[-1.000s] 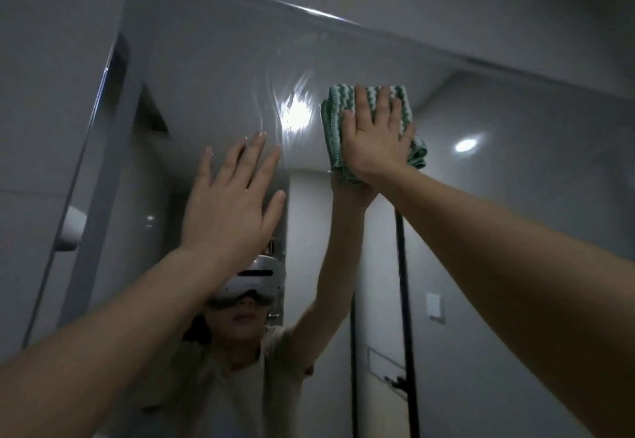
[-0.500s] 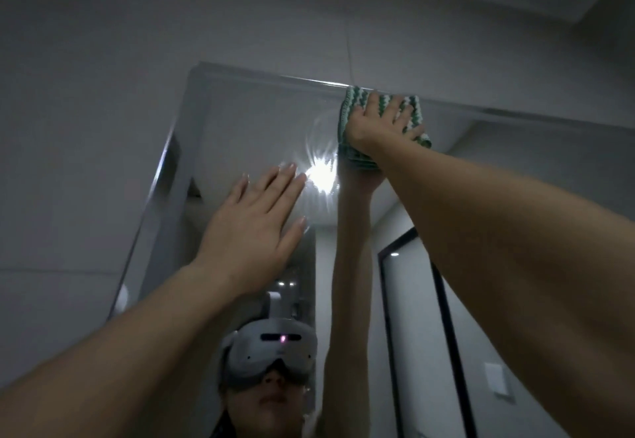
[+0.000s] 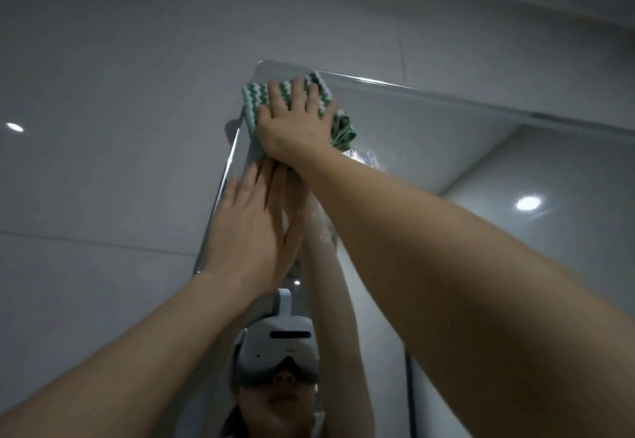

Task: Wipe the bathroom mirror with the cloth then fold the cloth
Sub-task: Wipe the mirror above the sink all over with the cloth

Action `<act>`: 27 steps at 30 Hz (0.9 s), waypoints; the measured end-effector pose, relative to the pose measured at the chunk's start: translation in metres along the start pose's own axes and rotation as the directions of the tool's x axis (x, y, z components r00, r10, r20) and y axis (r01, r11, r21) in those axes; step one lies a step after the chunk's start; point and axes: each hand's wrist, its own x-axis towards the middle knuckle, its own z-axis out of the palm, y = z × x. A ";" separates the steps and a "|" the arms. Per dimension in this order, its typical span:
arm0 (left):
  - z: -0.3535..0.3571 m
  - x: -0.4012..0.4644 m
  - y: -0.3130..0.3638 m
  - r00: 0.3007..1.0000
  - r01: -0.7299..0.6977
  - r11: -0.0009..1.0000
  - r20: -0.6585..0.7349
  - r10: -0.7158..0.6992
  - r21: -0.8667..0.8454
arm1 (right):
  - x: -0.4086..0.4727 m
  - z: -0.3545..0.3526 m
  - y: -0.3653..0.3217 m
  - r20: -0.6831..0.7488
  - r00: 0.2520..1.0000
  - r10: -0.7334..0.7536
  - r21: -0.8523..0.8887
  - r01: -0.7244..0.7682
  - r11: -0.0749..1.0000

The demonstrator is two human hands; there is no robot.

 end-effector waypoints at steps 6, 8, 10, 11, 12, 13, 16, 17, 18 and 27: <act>0.000 -0.005 -0.006 0.999 0.045 0.999 0.010 -0.046 0.011 | 0.005 -0.010 0.028 -0.004 0.999 -0.051 -0.024 0.051 0.998; 0.002 -0.007 -0.007 0.999 0.034 0.999 -0.007 -0.034 -0.015 | 0.008 -0.013 0.043 -0.023 1.000 0.010 -0.020 -0.011 1.000; 0.005 -0.008 -0.008 0.999 0.029 0.999 -0.019 -0.030 -0.035 | 0.010 -0.018 0.062 -0.046 0.994 0.101 -0.034 -0.102 0.994; 0.006 -0.009 -0.008 0.999 0.024 0.999 -0.024 -0.025 -0.035 | 0.010 -0.021 0.073 -0.055 0.988 0.144 -0.044 -0.146 0.988; 0.006 -0.009 -0.007 0.999 0.019 0.999 -0.027 -0.020 -0.035 | 0.010 -0.023 0.081 -0.057 0.982 0.178 -0.052 -0.180 0.982; 0.005 -0.010 -0.007 0.999 0.016 0.999 -0.033 -0.018 -0.035 | 0.008 -0.025 0.088 -0.053 0.978 0.203 -0.057 -0.206 0.977; 0.001 -0.010 -0.004 1.000 0.025 0.998 -0.009 -0.026 -0.057 | 0.009 -0.025 0.089 -0.059 0.952 0.300 -0.053 -0.303 0.951; 0.000 -0.012 -0.003 0.999 0.031 0.998 0.006 -0.031 -0.051 | 0.012 -0.024 0.083 -0.070 0.929 0.363 -0.031 -0.366 0.930; 0.001 -0.012 -0.003 0.999 0.036 0.999 0.011 -0.036 -0.029 | 0.015 -0.023 0.072 -0.081 0.898 0.432 -0.005 -0.434 0.901; -0.003 -0.014 -0.007 0.995 -0.015 0.945 -0.098 -0.018 -0.325 | 0.041 0.007 -0.054 -0.026 0.989 0.143 -0.106 -0.145 0.984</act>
